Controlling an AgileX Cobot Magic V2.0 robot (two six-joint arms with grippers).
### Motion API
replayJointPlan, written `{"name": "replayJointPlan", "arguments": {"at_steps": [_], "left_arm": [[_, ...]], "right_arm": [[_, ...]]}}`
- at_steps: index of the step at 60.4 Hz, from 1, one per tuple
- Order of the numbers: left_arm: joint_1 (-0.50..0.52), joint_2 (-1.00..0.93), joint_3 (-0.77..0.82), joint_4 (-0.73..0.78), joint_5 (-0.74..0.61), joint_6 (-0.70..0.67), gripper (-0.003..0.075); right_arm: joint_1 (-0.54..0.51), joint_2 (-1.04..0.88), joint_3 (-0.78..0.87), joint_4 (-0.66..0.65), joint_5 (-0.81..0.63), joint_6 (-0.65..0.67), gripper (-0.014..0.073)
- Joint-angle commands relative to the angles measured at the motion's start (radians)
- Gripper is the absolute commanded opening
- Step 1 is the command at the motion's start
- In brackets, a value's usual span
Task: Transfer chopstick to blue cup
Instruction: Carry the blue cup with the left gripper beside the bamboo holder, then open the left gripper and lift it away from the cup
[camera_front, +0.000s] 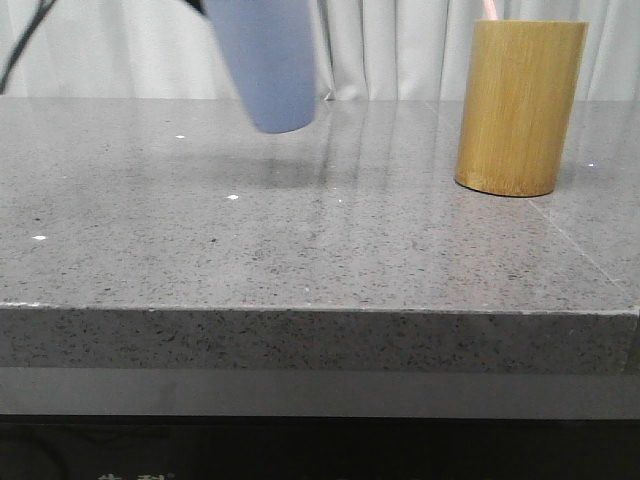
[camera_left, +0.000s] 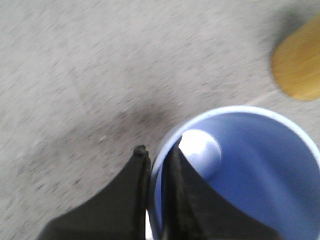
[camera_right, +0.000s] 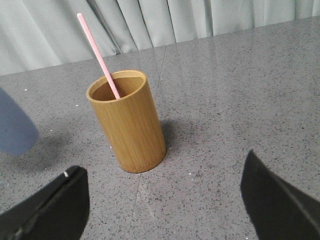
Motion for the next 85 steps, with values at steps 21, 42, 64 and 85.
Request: {"name": "replayJointPlan", "arguments": {"at_steps": [21,42,64,85], "left_arm": [[-0.135,0.157,-0.264,-0.029,0.028,-0.032,-0.0018],[-0.137,0.167,-0.269,0.021,0.022,-0.054,0.0112],[-0.137,0.163,-0.316,0.008,0.082,-0.058,0.0532],[-0.135,0.073,-0.365,0.02,0.116,-0.105,0.0351]], "right_arm": [[-0.003,0.011,-0.037,0.008,-0.073,-0.011,0.0627],[-0.003,0.011,-0.037,0.008,-0.073,-0.011,0.0627],[-0.003,0.011,-0.037,0.008,-0.073,-0.011,0.0627],[-0.003,0.011,-0.037,0.008,-0.07,-0.011,0.0627]]}}
